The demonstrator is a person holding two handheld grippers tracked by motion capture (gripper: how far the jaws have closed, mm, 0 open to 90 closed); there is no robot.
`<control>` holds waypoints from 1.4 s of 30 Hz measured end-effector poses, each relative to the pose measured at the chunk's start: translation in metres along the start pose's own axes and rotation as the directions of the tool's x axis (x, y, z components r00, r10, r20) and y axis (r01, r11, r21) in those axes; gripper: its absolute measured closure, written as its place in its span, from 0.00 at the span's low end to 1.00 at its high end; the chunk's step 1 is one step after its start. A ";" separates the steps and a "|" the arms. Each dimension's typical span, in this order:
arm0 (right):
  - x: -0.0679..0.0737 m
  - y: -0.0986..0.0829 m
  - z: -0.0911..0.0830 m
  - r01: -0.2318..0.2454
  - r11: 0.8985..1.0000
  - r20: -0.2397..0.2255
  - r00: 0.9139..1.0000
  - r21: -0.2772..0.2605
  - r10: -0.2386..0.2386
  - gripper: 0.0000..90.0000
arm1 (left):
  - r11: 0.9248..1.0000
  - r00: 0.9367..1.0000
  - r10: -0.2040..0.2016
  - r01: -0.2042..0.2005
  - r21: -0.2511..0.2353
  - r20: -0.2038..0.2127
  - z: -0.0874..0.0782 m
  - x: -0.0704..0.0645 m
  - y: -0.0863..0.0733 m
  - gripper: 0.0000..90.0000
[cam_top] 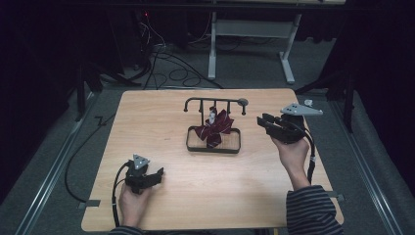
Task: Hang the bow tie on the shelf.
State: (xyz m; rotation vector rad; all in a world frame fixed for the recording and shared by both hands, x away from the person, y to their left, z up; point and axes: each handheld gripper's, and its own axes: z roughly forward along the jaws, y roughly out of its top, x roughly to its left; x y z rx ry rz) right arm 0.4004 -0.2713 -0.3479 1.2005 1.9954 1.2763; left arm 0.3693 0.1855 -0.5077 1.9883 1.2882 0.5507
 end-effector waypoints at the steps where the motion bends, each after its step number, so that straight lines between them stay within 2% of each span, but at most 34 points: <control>1: 0.000 -0.001 -0.001 -0.001 1.000 0.001 1.000 0.002 0.001 0.78 | 1.000 1.000 0.000 0.000 0.000 0.000 0.000 0.000 0.000 0.32; 42: -0.011 -0.048 -0.014 -0.083 0.996 0.009 0.997 0.024 0.083 0.77 | 1.000 1.000 0.001 -0.001 0.000 -0.001 0.000 0.000 0.000 0.32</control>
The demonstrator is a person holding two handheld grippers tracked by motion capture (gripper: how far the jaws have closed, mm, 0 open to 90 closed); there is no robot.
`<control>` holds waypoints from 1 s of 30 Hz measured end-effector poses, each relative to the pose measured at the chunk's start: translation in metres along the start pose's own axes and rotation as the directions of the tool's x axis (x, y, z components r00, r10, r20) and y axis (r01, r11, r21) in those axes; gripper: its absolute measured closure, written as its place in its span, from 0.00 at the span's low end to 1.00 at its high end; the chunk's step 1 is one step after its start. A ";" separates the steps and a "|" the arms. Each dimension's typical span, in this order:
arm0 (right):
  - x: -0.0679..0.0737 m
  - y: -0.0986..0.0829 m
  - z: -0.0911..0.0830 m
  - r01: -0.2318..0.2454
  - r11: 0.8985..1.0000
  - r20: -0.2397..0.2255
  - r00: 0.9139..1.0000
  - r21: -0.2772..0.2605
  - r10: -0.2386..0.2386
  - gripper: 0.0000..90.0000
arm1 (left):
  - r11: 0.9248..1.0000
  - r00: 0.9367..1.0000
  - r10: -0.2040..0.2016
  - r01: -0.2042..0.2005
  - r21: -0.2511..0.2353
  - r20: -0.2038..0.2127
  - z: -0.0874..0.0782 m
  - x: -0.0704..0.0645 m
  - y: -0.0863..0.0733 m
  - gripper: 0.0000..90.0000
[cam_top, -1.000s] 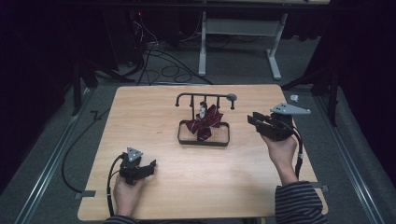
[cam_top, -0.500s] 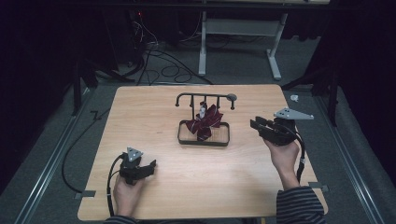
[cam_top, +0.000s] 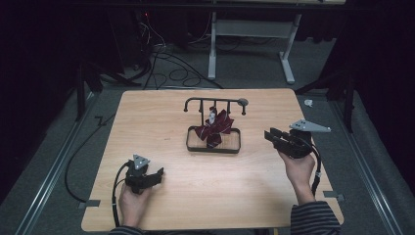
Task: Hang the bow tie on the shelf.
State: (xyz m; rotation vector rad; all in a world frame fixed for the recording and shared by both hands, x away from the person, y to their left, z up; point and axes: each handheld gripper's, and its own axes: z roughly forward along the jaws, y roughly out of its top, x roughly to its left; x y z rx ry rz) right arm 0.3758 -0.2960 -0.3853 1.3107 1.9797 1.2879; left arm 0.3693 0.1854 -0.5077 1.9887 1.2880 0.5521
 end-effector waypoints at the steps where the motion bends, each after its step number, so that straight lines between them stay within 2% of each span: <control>1: 0.000 -0.001 0.000 0.002 1.000 0.005 1.000 0.001 -0.002 0.77 | 1.000 1.000 0.000 0.000 0.000 0.000 0.000 0.000 0.000 0.32; 9: -0.001 -0.009 0.000 -0.002 1.000 0.017 1.000 0.014 0.002 0.77 | 1.000 1.000 0.000 0.000 0.000 0.000 0.000 0.000 0.000 0.32; 30: -0.004 -0.037 0.004 -0.048 0.998 0.013 0.999 0.046 0.048 0.77 | 1.000 1.000 0.000 0.000 0.000 0.000 0.000 0.000 0.000 0.32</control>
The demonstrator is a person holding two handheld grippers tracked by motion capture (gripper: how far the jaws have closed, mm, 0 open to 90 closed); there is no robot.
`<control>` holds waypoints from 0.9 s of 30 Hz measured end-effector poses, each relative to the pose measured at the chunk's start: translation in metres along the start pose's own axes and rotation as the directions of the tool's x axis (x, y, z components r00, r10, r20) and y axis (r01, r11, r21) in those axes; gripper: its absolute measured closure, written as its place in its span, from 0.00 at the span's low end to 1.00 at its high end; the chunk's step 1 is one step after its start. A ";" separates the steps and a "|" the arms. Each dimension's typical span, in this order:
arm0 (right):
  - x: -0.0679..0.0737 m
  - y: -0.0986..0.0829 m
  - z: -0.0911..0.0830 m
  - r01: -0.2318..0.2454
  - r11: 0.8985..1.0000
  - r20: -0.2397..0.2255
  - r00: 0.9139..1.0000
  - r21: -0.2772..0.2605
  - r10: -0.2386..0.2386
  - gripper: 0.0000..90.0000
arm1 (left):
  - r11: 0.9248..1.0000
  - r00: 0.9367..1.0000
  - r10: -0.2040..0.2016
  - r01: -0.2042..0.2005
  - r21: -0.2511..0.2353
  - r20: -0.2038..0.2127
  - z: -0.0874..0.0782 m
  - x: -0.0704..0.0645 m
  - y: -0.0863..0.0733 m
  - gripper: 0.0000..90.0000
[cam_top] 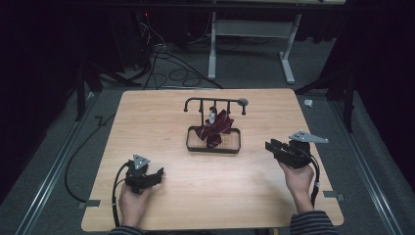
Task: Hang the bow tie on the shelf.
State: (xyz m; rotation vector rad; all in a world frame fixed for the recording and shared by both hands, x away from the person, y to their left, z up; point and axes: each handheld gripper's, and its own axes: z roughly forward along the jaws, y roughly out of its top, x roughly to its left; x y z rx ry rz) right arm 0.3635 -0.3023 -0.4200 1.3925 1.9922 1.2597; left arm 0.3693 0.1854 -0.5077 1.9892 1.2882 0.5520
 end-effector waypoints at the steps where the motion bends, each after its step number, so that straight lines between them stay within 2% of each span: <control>1: 0.000 -0.001 0.000 0.000 1.000 -0.001 1.000 0.001 0.000 0.77 | 1.000 1.000 0.000 0.000 0.000 0.000 0.000 0.000 0.000 0.32; 27: -0.003 -0.034 0.013 -0.052 0.997 -0.012 0.999 0.056 0.053 0.76 | 1.000 1.000 0.000 0.000 0.000 0.000 0.000 0.000 0.000 0.32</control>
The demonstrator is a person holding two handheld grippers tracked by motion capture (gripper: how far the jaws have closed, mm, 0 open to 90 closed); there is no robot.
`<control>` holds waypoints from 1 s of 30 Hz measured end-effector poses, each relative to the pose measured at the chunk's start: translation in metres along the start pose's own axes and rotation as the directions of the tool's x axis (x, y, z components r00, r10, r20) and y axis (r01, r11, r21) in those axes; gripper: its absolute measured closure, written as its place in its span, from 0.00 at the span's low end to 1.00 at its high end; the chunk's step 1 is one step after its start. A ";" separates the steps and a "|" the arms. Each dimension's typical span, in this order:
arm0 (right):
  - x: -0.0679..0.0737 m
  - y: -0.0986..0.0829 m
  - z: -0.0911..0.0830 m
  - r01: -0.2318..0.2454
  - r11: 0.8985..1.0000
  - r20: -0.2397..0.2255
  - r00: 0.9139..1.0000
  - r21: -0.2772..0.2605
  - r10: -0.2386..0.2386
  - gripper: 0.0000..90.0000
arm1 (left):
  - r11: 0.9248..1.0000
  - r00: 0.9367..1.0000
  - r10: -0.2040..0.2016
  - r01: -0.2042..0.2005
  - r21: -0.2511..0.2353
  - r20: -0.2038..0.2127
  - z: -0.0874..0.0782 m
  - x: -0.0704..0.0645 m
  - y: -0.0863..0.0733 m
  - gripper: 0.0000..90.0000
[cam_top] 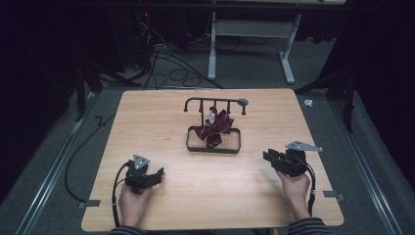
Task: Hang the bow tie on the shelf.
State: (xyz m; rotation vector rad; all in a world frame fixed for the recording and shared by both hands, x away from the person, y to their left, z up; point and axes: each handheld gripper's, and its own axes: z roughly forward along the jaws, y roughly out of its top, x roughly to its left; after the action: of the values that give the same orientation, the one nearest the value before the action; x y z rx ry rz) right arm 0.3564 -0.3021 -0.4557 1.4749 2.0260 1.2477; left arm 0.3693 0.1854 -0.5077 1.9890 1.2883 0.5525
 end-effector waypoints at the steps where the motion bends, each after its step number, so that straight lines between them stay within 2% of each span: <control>1: 0.000 -0.001 0.001 -0.003 1.000 -0.001 1.000 0.003 0.003 0.76 | 1.000 1.000 0.000 0.000 0.000 0.000 0.000 0.000 0.000 0.32; 14: 0.002 -0.018 0.013 -0.008 0.999 0.005 1.000 0.045 0.007 0.76 | 1.000 1.000 0.000 0.000 0.000 0.000 0.000 0.000 0.000 0.32; 21: -0.001 -0.026 0.016 -0.015 0.998 0.029 0.999 0.058 0.013 0.76 | 1.000 1.000 0.000 0.000 0.000 0.000 0.000 0.000 0.000 0.32; 30: -0.003 -0.037 0.024 -0.001 0.995 0.065 0.998 0.096 -0.006 0.73 | 1.000 1.000 0.001 -0.001 0.000 0.000 0.000 0.000 0.000 0.32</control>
State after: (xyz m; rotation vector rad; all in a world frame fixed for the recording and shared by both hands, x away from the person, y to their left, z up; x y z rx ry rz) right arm 0.3525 -0.2972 -0.4995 1.5349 2.0702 1.1009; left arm 0.3693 0.1854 -0.5077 1.9896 1.2877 0.5522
